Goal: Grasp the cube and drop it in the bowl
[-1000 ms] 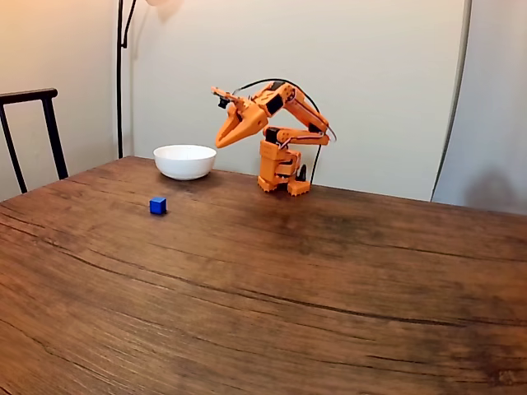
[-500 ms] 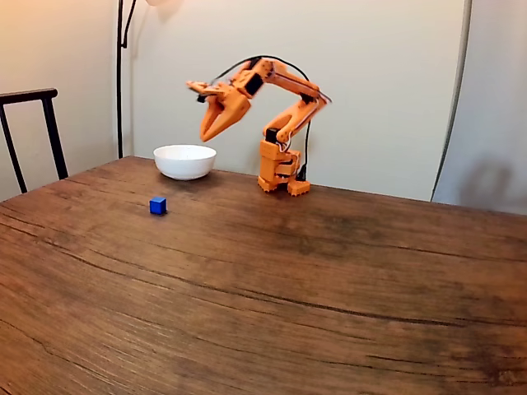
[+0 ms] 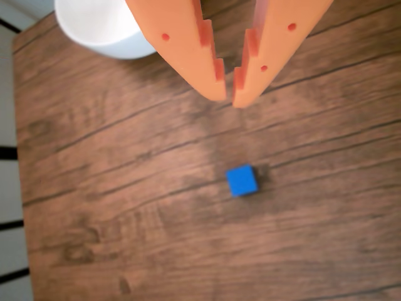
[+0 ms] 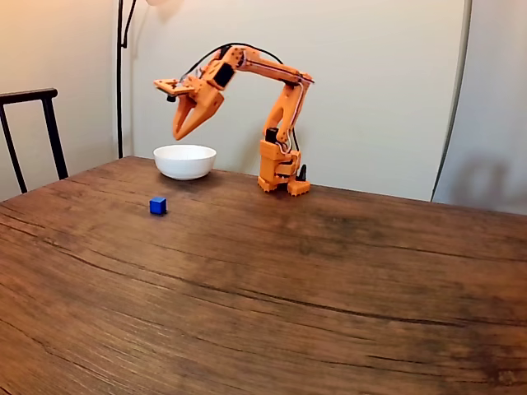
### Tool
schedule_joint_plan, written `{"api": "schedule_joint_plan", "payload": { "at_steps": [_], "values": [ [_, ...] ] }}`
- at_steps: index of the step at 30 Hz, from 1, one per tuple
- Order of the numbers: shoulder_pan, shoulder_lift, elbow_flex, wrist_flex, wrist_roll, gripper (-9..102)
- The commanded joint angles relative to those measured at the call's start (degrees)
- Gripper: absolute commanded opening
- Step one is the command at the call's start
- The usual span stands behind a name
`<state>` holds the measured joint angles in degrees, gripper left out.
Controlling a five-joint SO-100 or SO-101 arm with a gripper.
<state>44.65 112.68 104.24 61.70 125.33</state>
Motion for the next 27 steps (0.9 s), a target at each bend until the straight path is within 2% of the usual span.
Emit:
{"api": "schedule_joint_plan", "payload": {
  "at_steps": [1, 10, 20, 27],
  "values": [
    [0.2, -4.3, -6.7, 1.7, 2.2, 0],
    [-0.1, -19.6, -20.6, 8.5, 9.3, 0],
    [-0.7, -27.9, -24.3, 8.4, 11.2, 0],
    [-1.0, -31.8, -24.4, 8.1, 11.2, 19]
  ]
}}
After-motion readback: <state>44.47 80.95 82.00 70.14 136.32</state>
